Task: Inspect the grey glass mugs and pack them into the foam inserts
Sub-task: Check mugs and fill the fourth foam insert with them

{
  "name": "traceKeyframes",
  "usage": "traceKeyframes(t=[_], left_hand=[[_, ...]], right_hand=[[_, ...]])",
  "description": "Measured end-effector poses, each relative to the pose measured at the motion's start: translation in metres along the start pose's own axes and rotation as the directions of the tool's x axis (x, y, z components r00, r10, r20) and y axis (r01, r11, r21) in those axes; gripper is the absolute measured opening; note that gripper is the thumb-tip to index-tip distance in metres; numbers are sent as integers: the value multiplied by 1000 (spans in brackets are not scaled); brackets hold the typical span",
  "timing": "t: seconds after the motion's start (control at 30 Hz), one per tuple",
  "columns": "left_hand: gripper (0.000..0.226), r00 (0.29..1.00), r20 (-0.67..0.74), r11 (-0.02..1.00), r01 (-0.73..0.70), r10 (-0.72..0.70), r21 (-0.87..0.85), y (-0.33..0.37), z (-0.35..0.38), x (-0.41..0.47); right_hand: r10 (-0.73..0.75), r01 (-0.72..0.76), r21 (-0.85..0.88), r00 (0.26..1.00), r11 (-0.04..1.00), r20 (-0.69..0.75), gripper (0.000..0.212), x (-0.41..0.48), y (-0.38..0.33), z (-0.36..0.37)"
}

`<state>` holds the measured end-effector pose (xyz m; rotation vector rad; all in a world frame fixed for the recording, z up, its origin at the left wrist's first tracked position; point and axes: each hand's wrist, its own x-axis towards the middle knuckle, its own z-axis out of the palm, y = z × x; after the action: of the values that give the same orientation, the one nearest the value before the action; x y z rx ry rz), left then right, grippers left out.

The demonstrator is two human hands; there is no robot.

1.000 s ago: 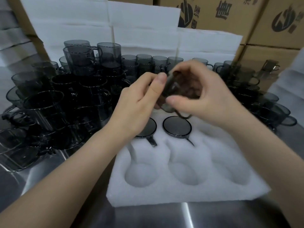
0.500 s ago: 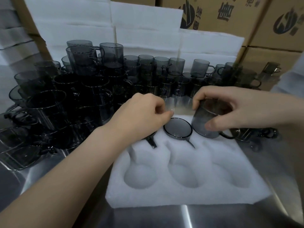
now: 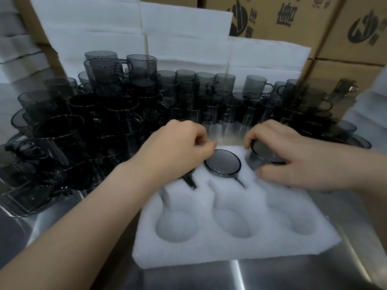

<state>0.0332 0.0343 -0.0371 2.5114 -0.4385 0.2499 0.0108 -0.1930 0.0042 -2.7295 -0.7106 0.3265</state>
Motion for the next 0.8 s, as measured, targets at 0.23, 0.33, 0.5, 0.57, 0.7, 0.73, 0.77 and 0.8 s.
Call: traceKeyframes(t=[0.23, 0.33, 0.5, 0.57, 0.7, 0.73, 0.77, 0.8], left_hand=[[30, 1000, -7, 1000, 2, -2, 12, 0, 1, 1], [31, 1000, -8, 1000, 7, -7, 26, 0, 2, 1], [31, 1000, -8, 999, 5, -5, 40, 1, 2, 1], [31, 1000, -2, 999, 8, -8, 48, 1, 3, 1], [32, 1000, -6, 999, 4, -3, 54, 2, 3, 0], [32, 1000, -4, 999, 5, -5, 53, 2, 2, 0], [32, 1000, -3, 999, 5, -5, 50, 3, 2, 0], [32, 1000, -2, 999, 3, -3, 49, 3, 2, 0]], right_hand=[[49, -48, -26, 998, 998, 32, 38, -1, 0, 8], [37, -37, -132, 999, 991, -2, 64, -4, -4, 18], [48, -47, -229, 999, 972, -2, 67, -7, -6, 31], [52, -52, -220, 999, 974, -6, 68, -7, -6, 30], [60, -61, -113, 998, 992, -10, 67, -1, 0, 31], [62, -62, -22, 998, 998, -28, 67, 0, 1, 31], [61, -56, 84, 996, 995, -68, 66, 3, 3, 30], [57, -33, 174, 989, 984, -134, 65, 8, 6, 29]])
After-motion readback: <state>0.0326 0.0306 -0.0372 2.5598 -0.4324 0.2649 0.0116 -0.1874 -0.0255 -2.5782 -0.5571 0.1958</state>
